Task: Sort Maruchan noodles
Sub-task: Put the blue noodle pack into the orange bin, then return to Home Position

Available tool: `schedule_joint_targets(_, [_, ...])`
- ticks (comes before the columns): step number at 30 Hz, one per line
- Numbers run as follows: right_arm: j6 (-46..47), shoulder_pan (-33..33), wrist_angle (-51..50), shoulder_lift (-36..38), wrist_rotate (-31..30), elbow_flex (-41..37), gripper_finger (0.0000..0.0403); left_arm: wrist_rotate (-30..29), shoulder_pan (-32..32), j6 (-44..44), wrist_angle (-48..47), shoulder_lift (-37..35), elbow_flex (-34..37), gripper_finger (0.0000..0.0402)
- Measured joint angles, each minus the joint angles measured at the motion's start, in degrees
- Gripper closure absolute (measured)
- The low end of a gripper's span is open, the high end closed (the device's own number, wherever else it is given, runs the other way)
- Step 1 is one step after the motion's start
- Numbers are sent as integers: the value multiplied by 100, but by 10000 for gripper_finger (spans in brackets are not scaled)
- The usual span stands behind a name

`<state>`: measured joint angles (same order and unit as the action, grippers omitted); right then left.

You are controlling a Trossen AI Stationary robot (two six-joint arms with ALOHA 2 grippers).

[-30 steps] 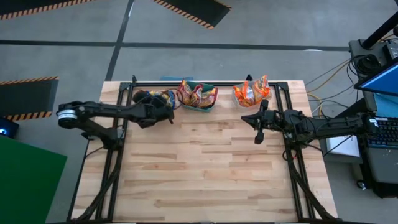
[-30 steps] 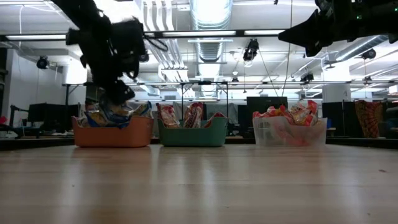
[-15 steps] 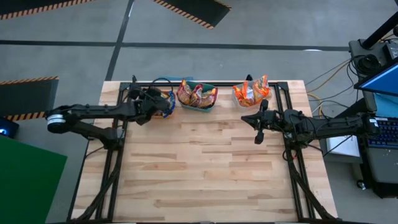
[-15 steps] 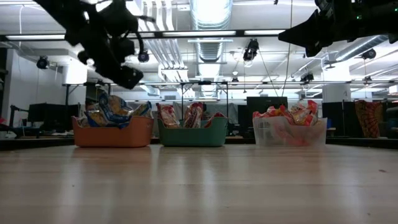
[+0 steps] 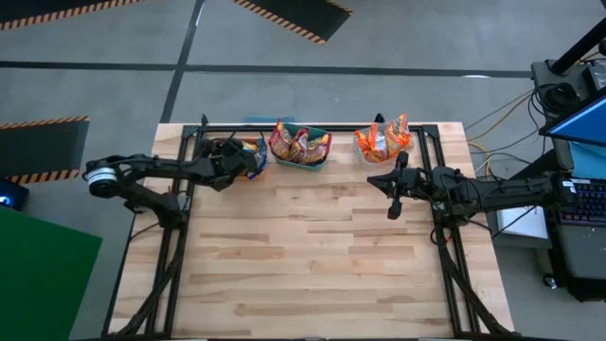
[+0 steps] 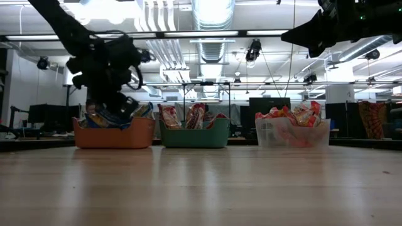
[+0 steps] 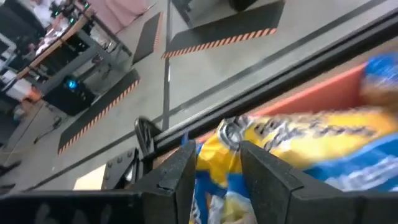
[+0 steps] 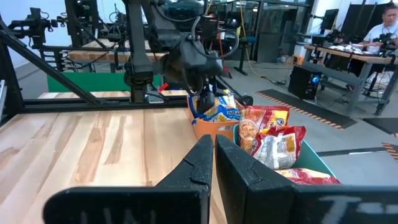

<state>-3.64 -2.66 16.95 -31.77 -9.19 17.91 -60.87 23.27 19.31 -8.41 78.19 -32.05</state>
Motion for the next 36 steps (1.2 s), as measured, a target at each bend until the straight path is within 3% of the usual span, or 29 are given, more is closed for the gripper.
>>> schedule_joint_targets(5, [75,0,-157,3,7,0,394,21,-376,-213,-515,-536,-403,293])
schedule_joint_targets(10, [58,0,-475,61,235,-111,394,51,-1280,-788,-665,-1548,-334,293])
schedule_joint_targets(18, [0,0,101,463,514,-731,394,1676,-2982,-956,-646,-3488,352,310])
schedule_joint_targets(23, [71,0,184,830,514,-1038,394,2007,-3757,-1068,-15,-4538,1020,325])
schedule_joint_targets(28, [70,0,177,1202,514,-1210,394,2312,-4049,-1459,972,-5383,1837,326])
schedule_joint_targets(33, [61,0,136,1494,514,-1275,394,3480,-4042,-2055,2081,-6080,2483,327])
schedule_joint_targets(36, [46,0,136,1615,514,-1339,394,4187,-4042,-2380,2283,-6442,2616,327])
